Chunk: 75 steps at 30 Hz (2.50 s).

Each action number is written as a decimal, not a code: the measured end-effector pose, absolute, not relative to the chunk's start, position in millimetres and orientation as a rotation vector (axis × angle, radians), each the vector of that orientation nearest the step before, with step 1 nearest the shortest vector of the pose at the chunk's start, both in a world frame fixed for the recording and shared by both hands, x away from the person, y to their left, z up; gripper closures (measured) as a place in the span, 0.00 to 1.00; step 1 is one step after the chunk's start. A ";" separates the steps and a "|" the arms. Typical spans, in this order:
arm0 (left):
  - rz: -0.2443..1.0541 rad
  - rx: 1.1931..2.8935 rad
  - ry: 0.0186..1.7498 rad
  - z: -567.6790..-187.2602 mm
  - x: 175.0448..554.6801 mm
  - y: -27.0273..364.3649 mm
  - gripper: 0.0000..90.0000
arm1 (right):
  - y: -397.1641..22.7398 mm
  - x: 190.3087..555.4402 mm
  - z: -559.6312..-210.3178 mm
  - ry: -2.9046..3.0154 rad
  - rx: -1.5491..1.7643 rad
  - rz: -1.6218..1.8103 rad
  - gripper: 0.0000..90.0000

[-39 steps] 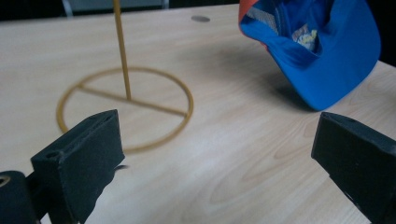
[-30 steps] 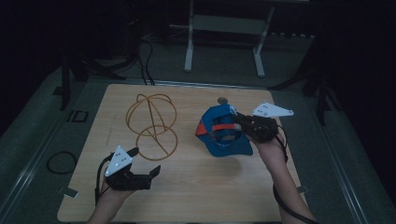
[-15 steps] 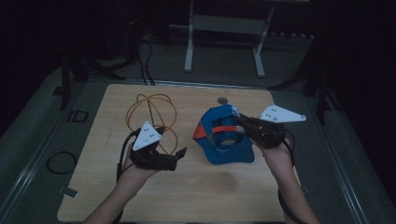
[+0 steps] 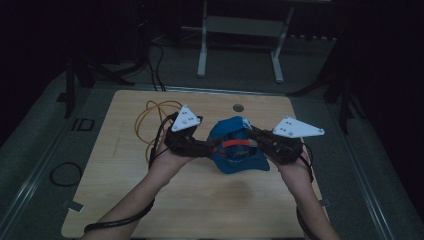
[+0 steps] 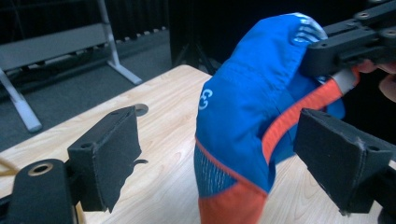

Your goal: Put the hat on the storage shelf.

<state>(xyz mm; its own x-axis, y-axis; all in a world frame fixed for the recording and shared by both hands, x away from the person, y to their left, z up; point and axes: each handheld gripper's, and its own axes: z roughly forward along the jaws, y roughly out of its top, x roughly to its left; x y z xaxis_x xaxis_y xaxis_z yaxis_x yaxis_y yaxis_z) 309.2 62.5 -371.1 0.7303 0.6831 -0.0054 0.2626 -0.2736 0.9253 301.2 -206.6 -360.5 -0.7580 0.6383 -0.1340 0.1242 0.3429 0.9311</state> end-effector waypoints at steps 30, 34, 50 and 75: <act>0.568 1.919 0.692 -377.2 320.1 19.9 0.99 | -202.0 291.1 -369.3 2.119 0.666 1.426 0.93; 0.607 1.905 0.668 -371.8 316.4 19.5 0.99 | -204.4 285.4 -367.8 2.117 0.669 1.452 0.85; 0.542 1.786 0.448 -352.9 309.5 55.1 0.99 | -237.8 263.6 -363.6 2.147 0.623 1.580 0.43; 0.294 1.661 0.211 -347.1 306.1 53.0 0.99 | -208.6 268.2 -373.8 2.194 0.535 1.579 0.91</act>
<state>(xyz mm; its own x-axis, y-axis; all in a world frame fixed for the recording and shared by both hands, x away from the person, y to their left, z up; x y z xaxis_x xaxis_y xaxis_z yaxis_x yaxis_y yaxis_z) 306.1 53.0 -347.1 0.9488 0.3084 0.0679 -0.0350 -0.1111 0.9932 268.2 -208.6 -373.8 -0.8537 0.5138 -0.0853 0.0823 0.2948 0.9520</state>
